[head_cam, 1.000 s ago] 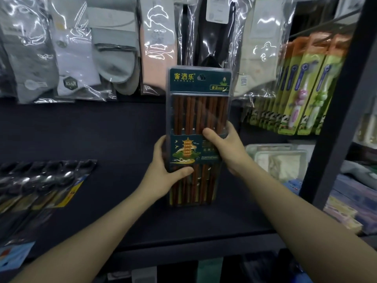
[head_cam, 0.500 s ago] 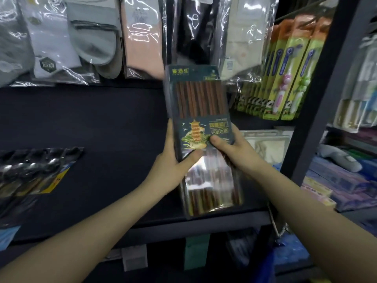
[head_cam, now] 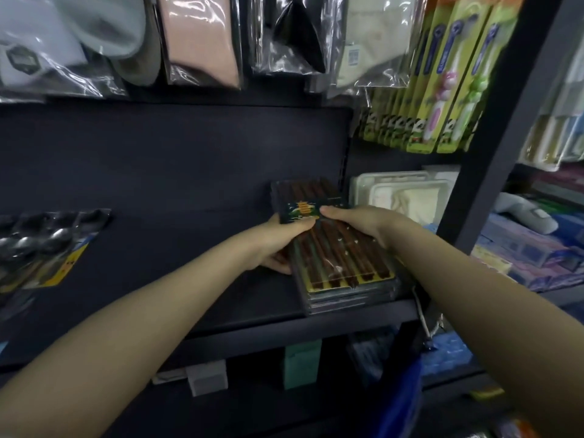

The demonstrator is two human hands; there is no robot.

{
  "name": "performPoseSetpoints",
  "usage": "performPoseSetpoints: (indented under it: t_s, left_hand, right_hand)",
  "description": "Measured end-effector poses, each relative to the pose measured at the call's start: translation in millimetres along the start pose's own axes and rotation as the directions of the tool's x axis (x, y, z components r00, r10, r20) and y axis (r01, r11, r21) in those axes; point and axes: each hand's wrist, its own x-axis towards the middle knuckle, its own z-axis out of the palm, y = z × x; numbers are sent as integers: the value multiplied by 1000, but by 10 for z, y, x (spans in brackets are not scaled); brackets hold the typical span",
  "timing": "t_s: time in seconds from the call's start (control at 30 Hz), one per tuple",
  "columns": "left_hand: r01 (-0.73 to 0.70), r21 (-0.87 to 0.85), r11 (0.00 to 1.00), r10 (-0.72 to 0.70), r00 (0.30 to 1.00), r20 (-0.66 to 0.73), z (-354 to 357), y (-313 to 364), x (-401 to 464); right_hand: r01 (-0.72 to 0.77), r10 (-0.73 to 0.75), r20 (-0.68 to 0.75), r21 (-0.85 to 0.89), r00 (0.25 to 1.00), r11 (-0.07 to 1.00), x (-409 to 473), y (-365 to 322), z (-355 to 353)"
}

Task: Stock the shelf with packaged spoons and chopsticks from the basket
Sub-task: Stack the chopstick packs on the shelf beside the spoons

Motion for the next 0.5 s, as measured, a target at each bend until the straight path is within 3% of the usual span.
performPoseSetpoints:
  t_s: [0.17, 0.23, 0.37, 0.43, 0.5]
  left_hand:
    - [-76, 349, 934, 113, 990, -87, -30, 21, 103]
    - [-119, 350, 929, 150, 987, -62, -35, -7, 128]
    - [-207, 203, 957, 224, 973, -62, -14, -95, 229]
    - [-223, 92, 970, 229, 972, -58, -27, -140, 309]
    - [-218, 4, 976, 218, 974, -67, -61, -196, 443]
  right_hand:
    - [-14, -42, -130, -405, 991, 914, 151, 89, -72]
    - [4, -129, -177, -573, 976, 820, 188, 123, -41]
    - [193, -431, -252, -627, 866, 755, 38, 132, -23]
    - [422, -570, -63, -607, 819, 673, -203, 198, -54]
    - [587, -580, 234, -593, 780, 550, -480, 320, -47]
